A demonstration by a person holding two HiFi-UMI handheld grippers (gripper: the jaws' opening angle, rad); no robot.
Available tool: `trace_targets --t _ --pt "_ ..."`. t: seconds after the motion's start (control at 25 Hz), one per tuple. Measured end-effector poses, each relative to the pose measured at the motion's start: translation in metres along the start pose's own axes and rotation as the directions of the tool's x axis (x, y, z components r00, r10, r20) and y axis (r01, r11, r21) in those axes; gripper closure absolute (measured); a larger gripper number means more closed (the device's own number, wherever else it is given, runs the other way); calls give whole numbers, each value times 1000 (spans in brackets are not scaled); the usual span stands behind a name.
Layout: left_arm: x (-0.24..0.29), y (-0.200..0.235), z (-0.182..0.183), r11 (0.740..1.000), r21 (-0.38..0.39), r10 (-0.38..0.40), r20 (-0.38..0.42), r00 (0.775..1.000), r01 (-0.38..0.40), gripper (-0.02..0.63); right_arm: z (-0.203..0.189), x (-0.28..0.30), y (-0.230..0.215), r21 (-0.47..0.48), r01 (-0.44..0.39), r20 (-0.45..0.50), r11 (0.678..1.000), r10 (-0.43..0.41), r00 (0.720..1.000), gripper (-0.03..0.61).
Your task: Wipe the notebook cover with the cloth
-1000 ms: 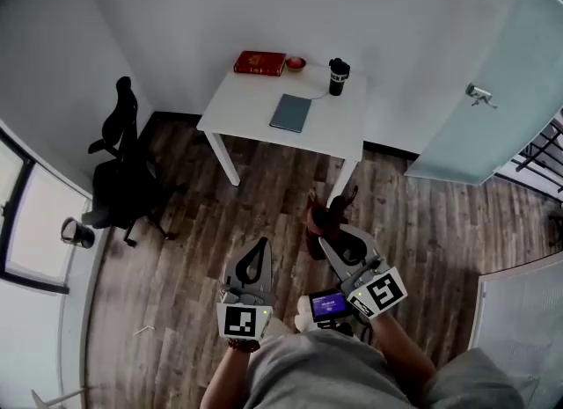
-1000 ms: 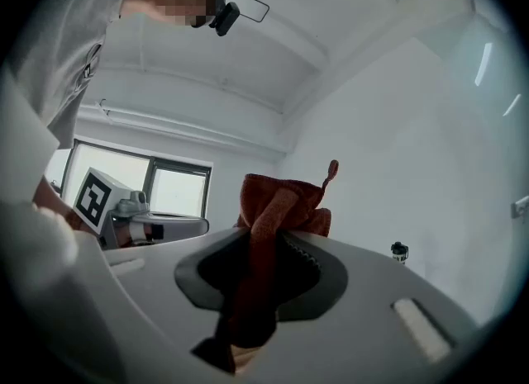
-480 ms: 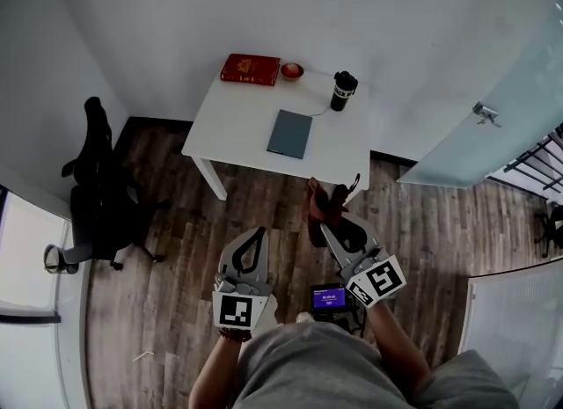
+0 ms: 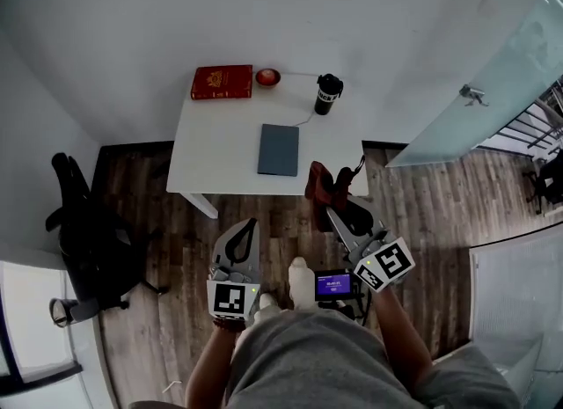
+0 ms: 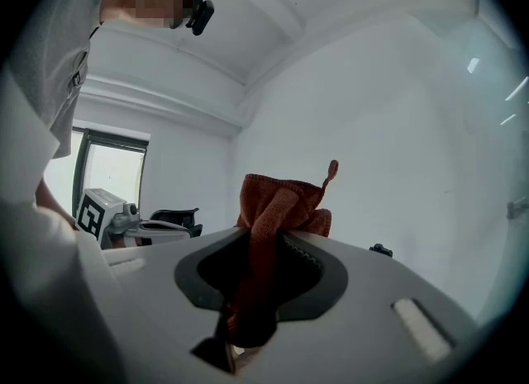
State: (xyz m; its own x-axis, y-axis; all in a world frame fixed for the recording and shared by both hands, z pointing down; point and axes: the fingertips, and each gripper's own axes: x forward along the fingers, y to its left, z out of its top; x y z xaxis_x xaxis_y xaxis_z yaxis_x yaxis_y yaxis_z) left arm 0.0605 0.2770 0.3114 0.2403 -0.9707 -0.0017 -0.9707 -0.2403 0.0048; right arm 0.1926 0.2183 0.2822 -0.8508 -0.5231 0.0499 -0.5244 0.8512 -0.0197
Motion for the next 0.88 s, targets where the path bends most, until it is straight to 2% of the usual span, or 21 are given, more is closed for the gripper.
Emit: trace_targets --t 0.2,0.32,0.6,0.76,0.88 --pt "64 34 -27 1000 23 -12 -49 999 14 614 -18 53 -60 33 19 -23 999 -19 1000 471" --pt "117 58 -45 998 58 -28 -86 996 34 614 -23 97 -108 20 17 -28 1000 -16 999 471" --pt "197 114 -91 998 68 -7 -173 985 19 611 -58 195 -189 12 -63 -129 998 64 990 471" --pt "227 146 -104 996 86 -1 -192 981 18 611 -69 242 -220 16 -69 -149 997 71 986 471" --pt "239 166 -124 994 93 -31 -252 967 56 611 -80 272 -229 19 -61 -167 998 63 984 471"
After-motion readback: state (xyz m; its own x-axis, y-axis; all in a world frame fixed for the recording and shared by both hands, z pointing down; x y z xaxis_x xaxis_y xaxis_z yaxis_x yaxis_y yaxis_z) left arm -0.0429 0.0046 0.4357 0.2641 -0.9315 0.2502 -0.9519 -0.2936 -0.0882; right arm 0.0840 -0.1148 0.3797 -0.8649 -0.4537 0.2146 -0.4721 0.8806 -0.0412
